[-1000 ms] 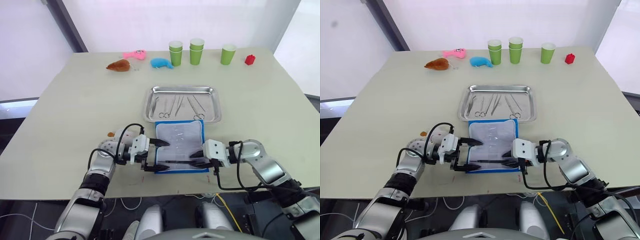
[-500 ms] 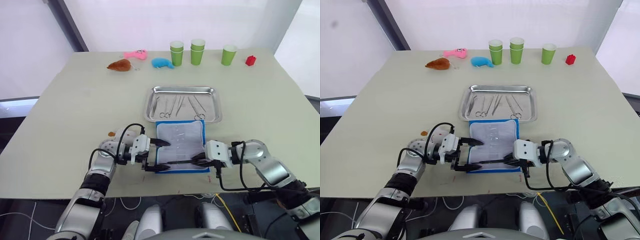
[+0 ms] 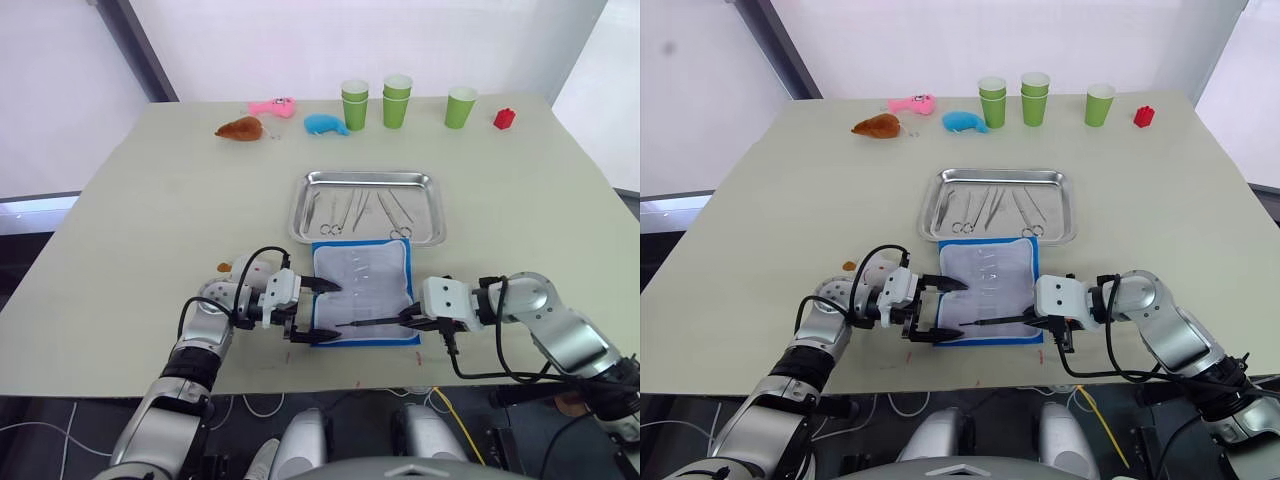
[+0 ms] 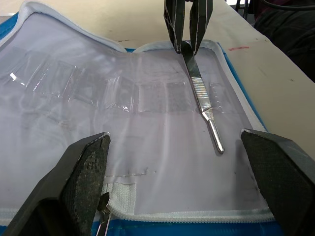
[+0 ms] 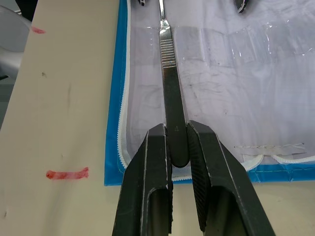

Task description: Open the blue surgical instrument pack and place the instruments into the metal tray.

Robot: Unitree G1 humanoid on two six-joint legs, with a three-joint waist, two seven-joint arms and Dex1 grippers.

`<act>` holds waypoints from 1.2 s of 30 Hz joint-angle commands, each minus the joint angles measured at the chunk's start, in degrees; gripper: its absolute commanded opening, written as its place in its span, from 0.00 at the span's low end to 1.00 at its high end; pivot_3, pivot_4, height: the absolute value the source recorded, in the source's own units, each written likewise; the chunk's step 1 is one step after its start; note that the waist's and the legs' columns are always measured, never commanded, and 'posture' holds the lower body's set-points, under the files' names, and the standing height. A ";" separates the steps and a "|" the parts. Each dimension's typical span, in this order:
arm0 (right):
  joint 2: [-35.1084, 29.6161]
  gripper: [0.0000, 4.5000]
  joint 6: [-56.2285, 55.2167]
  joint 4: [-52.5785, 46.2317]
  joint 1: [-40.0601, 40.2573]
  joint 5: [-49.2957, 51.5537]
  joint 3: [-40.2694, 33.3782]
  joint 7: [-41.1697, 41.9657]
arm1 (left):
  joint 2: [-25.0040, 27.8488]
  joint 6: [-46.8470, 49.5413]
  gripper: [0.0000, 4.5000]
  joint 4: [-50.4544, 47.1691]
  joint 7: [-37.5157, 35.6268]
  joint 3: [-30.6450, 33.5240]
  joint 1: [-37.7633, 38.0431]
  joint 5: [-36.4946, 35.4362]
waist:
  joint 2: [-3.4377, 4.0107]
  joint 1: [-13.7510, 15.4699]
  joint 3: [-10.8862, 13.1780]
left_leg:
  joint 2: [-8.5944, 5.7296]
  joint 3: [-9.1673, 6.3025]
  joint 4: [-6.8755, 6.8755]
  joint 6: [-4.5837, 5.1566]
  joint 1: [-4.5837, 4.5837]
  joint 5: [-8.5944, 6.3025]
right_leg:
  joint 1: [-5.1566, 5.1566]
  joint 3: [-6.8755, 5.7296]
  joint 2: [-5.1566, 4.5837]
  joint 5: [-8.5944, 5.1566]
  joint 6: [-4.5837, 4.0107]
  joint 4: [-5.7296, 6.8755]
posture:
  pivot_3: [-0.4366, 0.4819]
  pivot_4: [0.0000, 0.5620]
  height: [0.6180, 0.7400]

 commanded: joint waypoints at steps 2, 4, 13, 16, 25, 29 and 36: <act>-0.26 0.01 0.81 -3.23 -1.61 1.18 -2.46 -0.34 | -0.67 1.96 1.00 3.75 -0.02 -4.03 3.39 4.15 | 0.01 0.02 0.08 | 0.00 0.00 0.00 0.00 0.00 0.00 | 0.00 0.00 0.00 0.00 0.00 -0.01 | 0.48 0.27 1.00; -0.26 0.01 0.98 -3.50 -1.95 1.26 -2.54 -0.33 | -0.66 1.94 1.00 3.81 -0.02 -4.04 3.34 4.18 | 0.03 0.01 0.12 | 0.00 0.00 0.00 0.00 0.00 0.00 | 0.00 0.00 0.00 0.00 0.00 0.00 | 0.48 0.27 1.00; -0.39 0.01 0.75 -4.95 -3.48 1.66 -2.77 -0.11 | -0.80 1.98 1.00 4.02 -0.05 -4.04 3.29 4.13 | 0.02 0.04 0.19 | 0.00 -0.02 0.00 0.00 0.00 0.00 | 0.00 -0.02 0.00 0.00 0.01 0.00 | 0.48 0.27 1.00; -1.48 0.01 -0.14 -4.72 -4.03 1.37 -3.25 0.57 | -0.88 1.97 1.00 4.13 0.00 -4.06 3.25 4.16 | 0.04 0.08 0.24 | 0.00 -0.01 0.00 0.00 -0.01 0.00 | 0.00 -0.02 -0.01 -0.01 0.02 -0.01 | 0.48 0.27 1.00; -4.07 0.01 -1.68 -4.31 -4.99 1.08 -3.35 1.82 | -1.09 1.70 1.00 4.46 0.02 -4.04 3.12 4.38 | 0.05 0.90 0.26 | -0.03 -0.01 0.00 0.00 -0.14 0.00 | -0.13 -0.03 -0.02 -0.01 0.02 -0.04 | 0.48 0.27 1.00; -5.25 0.01 -2.63 -3.84 -4.77 0.73 -3.60 2.19 | -1.11 1.58 1.00 4.61 -0.03 -4.01 3.10 4.44 | 0.09 1.06 0.24 | -0.04 0.01 0.00 0.00 -0.33 0.00 | -0.29 -0.02 -0.02 0.00 0.02 -0.04 | 0.48 0.27 1.00; -8.68 0.01 -4.65 -2.79 -3.28 1.68 -6.00 3.18 | -1.08 1.45 1.00 4.83 -0.12 -3.99 3.08 4.46 | 0.09 1.08 0.25 | -0.04 0.00 0.00 0.00 -0.34 0.00 | -0.31 -0.03 -0.02 -0.01 0.02 -0.04 | 0.48 0.27 1.00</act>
